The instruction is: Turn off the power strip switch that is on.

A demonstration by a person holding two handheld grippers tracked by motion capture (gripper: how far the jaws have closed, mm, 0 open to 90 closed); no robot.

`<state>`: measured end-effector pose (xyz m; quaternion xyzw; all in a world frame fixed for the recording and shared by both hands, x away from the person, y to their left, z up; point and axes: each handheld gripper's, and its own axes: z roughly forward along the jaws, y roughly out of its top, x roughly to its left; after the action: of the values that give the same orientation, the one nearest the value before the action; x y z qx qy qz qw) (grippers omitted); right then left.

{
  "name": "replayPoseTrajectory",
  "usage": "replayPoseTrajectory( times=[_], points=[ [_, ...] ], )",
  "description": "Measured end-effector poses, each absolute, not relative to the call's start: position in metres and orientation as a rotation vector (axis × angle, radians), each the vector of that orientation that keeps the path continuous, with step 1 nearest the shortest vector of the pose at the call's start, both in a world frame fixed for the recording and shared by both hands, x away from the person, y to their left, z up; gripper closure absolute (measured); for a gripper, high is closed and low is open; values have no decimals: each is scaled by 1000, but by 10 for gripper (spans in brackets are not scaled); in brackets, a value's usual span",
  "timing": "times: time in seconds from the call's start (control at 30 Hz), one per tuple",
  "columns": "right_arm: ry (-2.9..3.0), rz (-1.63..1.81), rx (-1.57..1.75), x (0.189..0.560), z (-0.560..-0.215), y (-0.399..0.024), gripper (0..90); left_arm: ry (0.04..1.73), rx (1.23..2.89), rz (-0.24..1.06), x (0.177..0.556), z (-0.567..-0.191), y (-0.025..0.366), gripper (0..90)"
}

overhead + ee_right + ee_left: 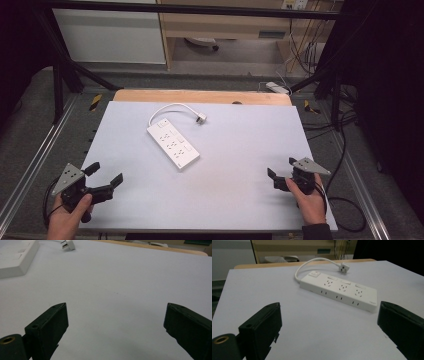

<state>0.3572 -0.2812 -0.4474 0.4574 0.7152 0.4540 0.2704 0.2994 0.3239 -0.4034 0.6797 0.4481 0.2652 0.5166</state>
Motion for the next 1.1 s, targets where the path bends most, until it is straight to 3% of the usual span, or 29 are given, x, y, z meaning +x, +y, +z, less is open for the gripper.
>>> replayPoseTrajectory(
  times=[0.73, 1.1],
  points=[
    [1989, 1220, 1143, 359, -446, -263, 42, 1049, 1617, 568, 300, -396, 310, 58],
    [1984, 1226, 1147, 359, -445, -262, 38, 1035, 1625, 535, 326, -380, 288, 64]
  ],
)
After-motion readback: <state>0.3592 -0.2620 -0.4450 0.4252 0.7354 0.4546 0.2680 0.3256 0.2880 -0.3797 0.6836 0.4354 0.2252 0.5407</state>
